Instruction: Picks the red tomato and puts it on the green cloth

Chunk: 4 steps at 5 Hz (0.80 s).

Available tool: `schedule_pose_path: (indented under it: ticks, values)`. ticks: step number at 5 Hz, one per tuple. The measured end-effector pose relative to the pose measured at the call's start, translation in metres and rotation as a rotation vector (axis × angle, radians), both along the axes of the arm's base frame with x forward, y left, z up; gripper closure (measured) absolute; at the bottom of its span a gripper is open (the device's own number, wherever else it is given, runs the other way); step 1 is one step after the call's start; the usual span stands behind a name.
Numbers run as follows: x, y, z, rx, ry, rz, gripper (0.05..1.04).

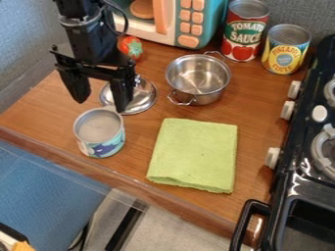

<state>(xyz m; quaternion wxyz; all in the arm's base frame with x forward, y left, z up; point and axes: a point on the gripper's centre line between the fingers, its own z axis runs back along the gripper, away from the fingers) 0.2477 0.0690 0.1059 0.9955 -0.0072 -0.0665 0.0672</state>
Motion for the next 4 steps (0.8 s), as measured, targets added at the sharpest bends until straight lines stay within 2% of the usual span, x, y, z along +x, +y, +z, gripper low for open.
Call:
schedule_pose_path:
  ticks: [1,2,3,4]
  values:
    - [-0.001,-0.001,-0.007,-0.01,0.026,0.005,0.083]
    - [0.02,-0.001,-0.011,-0.031,0.05,0.021,0.083]
    - [0.061,0.01,-0.014,-0.056,0.042,0.072,0.083]
    - [0.103,0.033,-0.02,-0.054,0.024,0.152,0.083]
